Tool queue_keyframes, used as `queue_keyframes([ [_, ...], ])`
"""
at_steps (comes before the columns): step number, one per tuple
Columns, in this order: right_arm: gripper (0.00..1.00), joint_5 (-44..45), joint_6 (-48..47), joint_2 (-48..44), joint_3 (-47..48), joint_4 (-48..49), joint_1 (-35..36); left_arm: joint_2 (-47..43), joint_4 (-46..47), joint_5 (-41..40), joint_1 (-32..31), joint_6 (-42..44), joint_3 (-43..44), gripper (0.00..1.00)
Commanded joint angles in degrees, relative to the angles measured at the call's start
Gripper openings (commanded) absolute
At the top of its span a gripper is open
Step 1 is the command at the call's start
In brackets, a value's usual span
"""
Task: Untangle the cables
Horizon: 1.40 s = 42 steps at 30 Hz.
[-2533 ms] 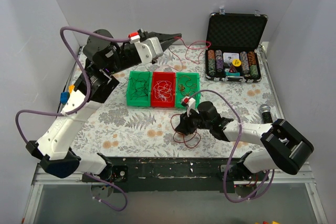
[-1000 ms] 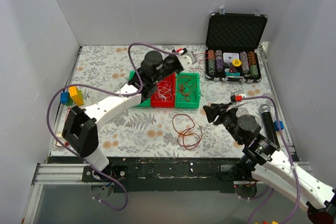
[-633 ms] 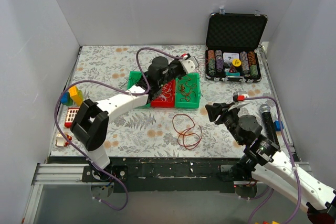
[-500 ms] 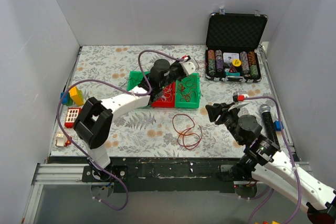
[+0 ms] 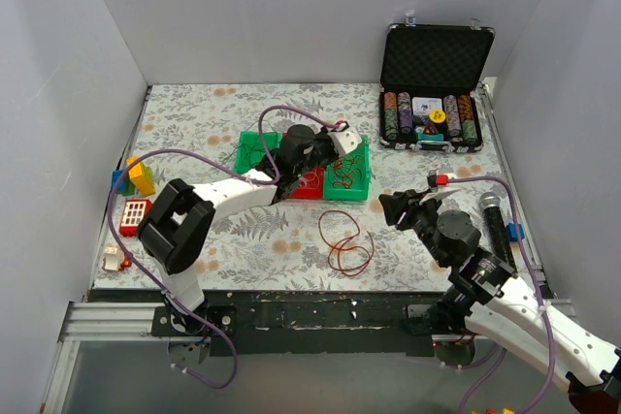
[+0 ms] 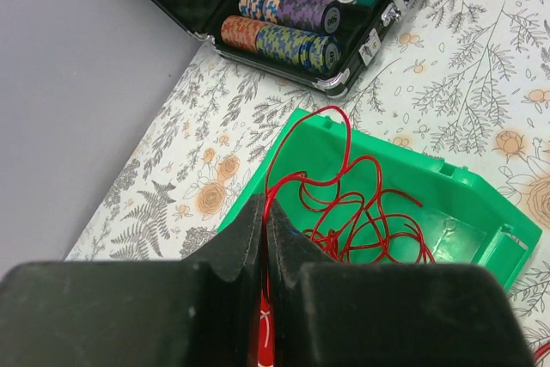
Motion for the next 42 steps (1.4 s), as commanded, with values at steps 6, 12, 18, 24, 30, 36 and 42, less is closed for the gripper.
queue_keyframes([
  [6, 0.5, 2.75, 1.25, 0.48, 2.53, 0.43, -0.22, 4.05, -2.14, 0.53, -0.7, 8.09, -0.07, 0.0],
  [12, 0.5, 3.19, 1.25, 1.19, 2.71, 0.43, -0.84, 10.29, -3.99, -0.53, -0.87, 7.05, 4.94, 0.0],
  [18, 0.51, 1.79, 1.51, 2.77, 3.41, -1.23, -1.81, 12.24, -9.69, 1.14, -0.87, 7.49, 8.37, 0.03],
  [24, 0.52, 0.3, 1.6, 3.47, 3.67, -0.81, -2.07, 7.59, -11.99, 2.72, -0.87, 7.05, 7.58, 0.49],
  [30, 0.61, -1.28, 1.34, 6.1, 5.16, -1.68, -2.16, 2.31, -17.08, 4.04, -0.87, 4.51, 9.33, 0.68],
  [36, 0.78, -8.92, 0.72, 12.33, 4.99, -3.44, -2.16, -5.06, -26.29, 5.97, -0.87, 2.13, 11.79, 0.76],
  [42, 0.8, -23.59, -0.24, 22.26, 1.21, 2.53, -2.25, -11.76, -32.81, 9.49, -0.26, -0.93, 15.92, 0.98],
])
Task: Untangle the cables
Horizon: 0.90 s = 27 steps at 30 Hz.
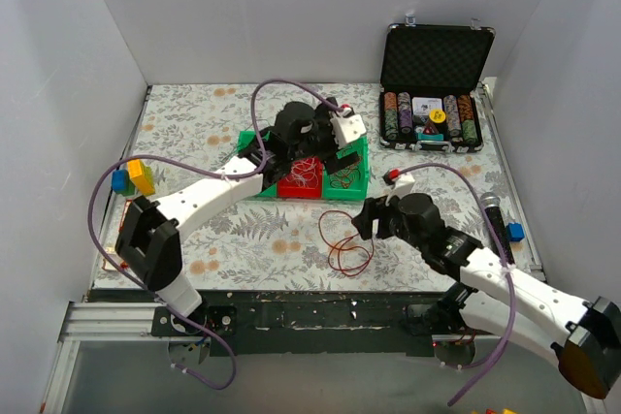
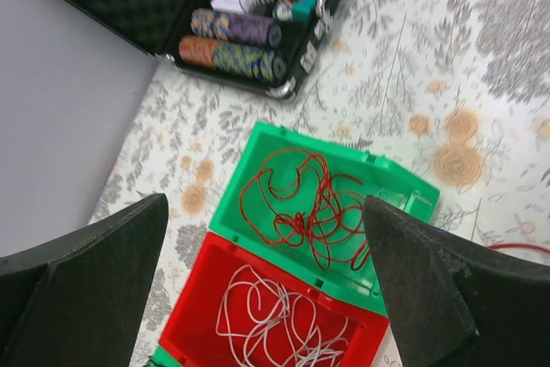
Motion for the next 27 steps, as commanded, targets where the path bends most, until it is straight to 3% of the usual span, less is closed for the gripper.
queue_keyframes([
  [1, 0.8, -13.31, -1.75, 6.34, -0.87, 4.33, -0.24, -5.68, -7.42, 2.87, 0.94, -5.0, 6.26, 0.98],
  [5, 0.8, -23.24, -6.22, 11.09, 0.98, 5.03, 0.03, -8.23, -9.97, 3.13, 4.36, -11.78, 8.12, 0.98],
  [11, 0.82, -28.27, -11.07, 16.45, 3.96, 5.29, 0.64, -9.46, -14.01, 6.47, 11.4, -15.57, 9.79, 0.98],
  [17, 0.83, -27.66, -13.17, 23.05, 7.22, 5.91, 2.22, -12.27, -14.02, 5.68, 12.46, -14.42, 8.03, 0.98],
  [27, 0.84, -22.55, -21.7, 31.92, 17.68, -3.57, 6.27, -13.59, -15.08, 7.09, 13.6, -17.15, 8.39, 0.98],
])
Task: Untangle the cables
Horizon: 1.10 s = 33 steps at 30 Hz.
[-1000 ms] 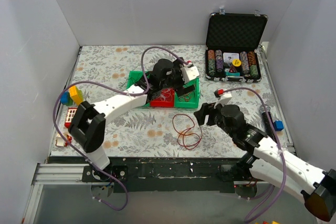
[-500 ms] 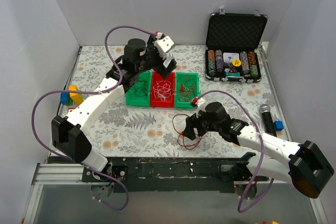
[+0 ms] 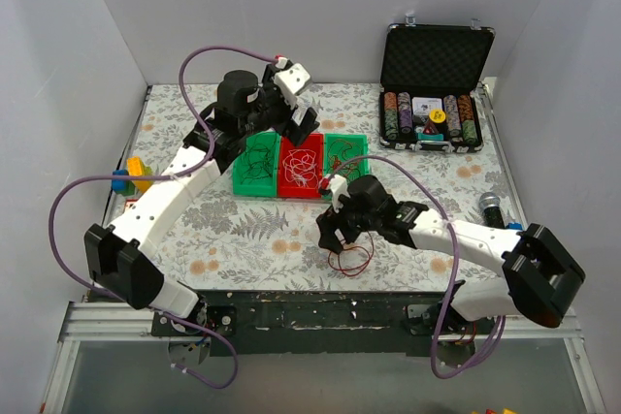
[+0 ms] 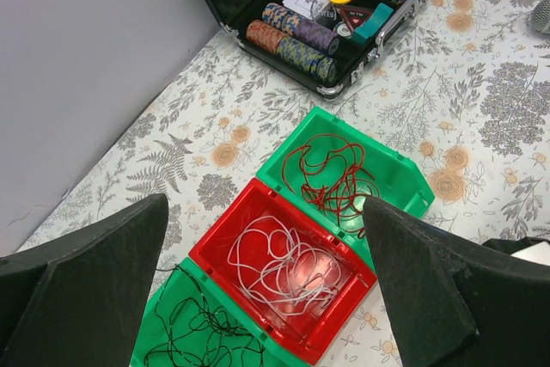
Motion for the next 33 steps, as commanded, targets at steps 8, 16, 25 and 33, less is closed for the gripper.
queue_keyframes([
  [8, 0.8, -3.52, -5.23, 5.02, 5.87, -11.09, 1.31, -4.2, -0.78, 1.45, 2.35, -2.22, 1.92, 0.98],
  [16, 0.73, -3.17, -5.76, 8.0, 7.8, -16.37, 2.01, -4.99, -0.43, 1.45, 2.79, -1.7, 1.92, 0.98],
  [25, 0.42, -1.33, -5.85, 12.32, 10.08, -18.75, 2.8, -5.96, 0.36, 1.01, 2.79, -0.91, 0.52, 0.98],
  [33, 0.1, 2.45, -5.67, 11.26, 10.35, -18.57, 3.24, -6.31, 0.98, 0.83, 2.79, -0.82, -0.1, 0.98],
])
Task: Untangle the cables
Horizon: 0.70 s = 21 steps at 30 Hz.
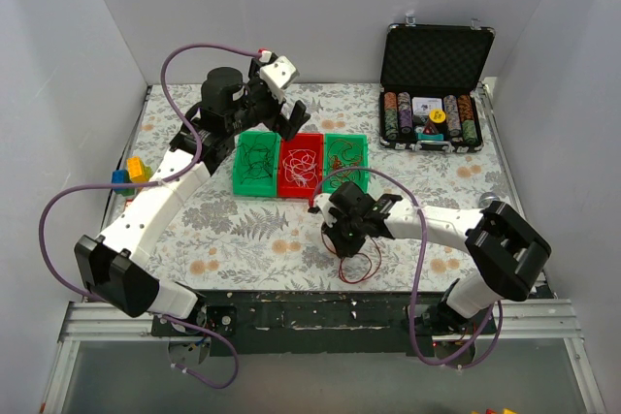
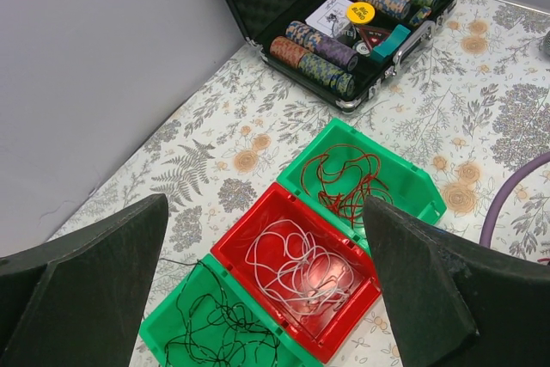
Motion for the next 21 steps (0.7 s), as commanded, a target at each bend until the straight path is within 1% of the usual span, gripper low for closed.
queue_keyframes([
  [1, 0.04, 2.67, -0.14, -1.61, 2.44, -0.58, 0.49, -3.19, 0.87, 0.29, 0.26, 0.52, -0.12, 0.98],
  [2, 0.01, 3.28, 0.03, -2.14, 2.61, -0.23, 0.49, -3.27, 0.87, 0.29, 0.26, 0.6, -0.21, 0.98],
  [9, 0.01, 9.7, 2.94, -8.55, 2.88, 4.6, 0.4, -3.1, 1.31, 0.46, 0.26, 1.04, -0.21, 0.98],
  [12, 0.01, 12.51, 3.73, -10.4, 2.62, 4.78, 0.23, -3.1, 1.4, 0.2, 0.26, 1.48, -0.03, 0.98],
  [13, 0.01, 11.91, 3.64, -10.66, 2.44, 4.61, -0.04, -3.19, 1.31, 0.2, 0.26, 1.66, -0.03, 0.98],
  [14, 0.05, 8.34, 3.12, -10.58, 2.26, 4.08, -0.13, -3.27, 1.31, 0.29, 0.26, 1.83, -0.12, 0.98],
  [16, 0.36, 4.62, 2.32, -9.7, 2.61, 0.49, -0.13, -3.45, 1.31, 0.46, 0.26, 1.92, -0.38, 0.98],
  [17, 0.43, 3.39, 2.23, -9.26, 2.53, -0.66, -0.13, -3.45, 1.31, 0.55, 0.26, 2.01, -0.56, 0.98],
  [20, 0.77, 2.24, 2.23, -8.64, 1.91, -2.51, -0.04, -3.54, 1.49, 0.99, 0.26, 2.1, -0.91, 0.98],
  [21, 0.84, 2.15, 2.23, -8.91, 1.56, -2.69, -0.04, -3.63, 1.57, 1.17, 0.26, 2.1, -1.0, 0.98],
])
